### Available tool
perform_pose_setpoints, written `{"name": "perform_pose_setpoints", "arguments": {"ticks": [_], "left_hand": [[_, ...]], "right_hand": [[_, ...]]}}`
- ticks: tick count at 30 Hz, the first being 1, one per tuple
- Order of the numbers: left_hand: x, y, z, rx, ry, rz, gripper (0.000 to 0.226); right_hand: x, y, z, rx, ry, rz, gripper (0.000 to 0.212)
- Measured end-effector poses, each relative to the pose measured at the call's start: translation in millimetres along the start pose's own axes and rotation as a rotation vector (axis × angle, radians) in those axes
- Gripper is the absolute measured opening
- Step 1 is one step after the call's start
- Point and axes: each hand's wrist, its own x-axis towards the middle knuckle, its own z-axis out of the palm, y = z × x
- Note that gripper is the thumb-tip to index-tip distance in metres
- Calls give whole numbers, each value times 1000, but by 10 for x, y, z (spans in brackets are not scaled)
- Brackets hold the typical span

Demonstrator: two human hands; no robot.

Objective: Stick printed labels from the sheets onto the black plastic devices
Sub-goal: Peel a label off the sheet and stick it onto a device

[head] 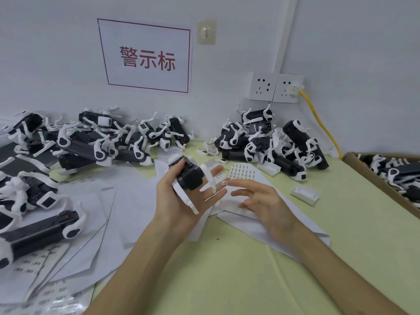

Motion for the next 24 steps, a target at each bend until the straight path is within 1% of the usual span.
{"name": "perform_pose_setpoints", "arguments": {"ticks": [4, 7, 11, 14, 16, 19, 21, 24], "left_hand": [[-11, 6, -3, 4, -11, -5, 29], [-12, 9, -3, -18, -23, -2, 29], [-15, 19, -9, -34, -26, 5, 30], [-17, 16, -1, -41, -26, 2, 33], [-16, 15, 3, -45, -26, -1, 36], [-13, 11, 6, -45, -31, -6, 35], [-11, 8, 1, -36, -26, -10, 34], [-8, 10, -7, -27, -19, -26, 32]], "right_hand": [[-4, 5, -6, 9, 37, 0, 49], [-28, -13, 26, -63, 73, -10, 46], [-55, -46, 79, -245, 205, -127, 39], [-63, -60, 99, -252, 222, -156, 37], [-56, -49, 90, -261, 224, -167, 37], [-37, -10, 72, -347, 258, -178, 46], [-40, 7, 69, -475, 313, -239, 45], [-68, -14, 49, -651, 388, -443, 38]]}}
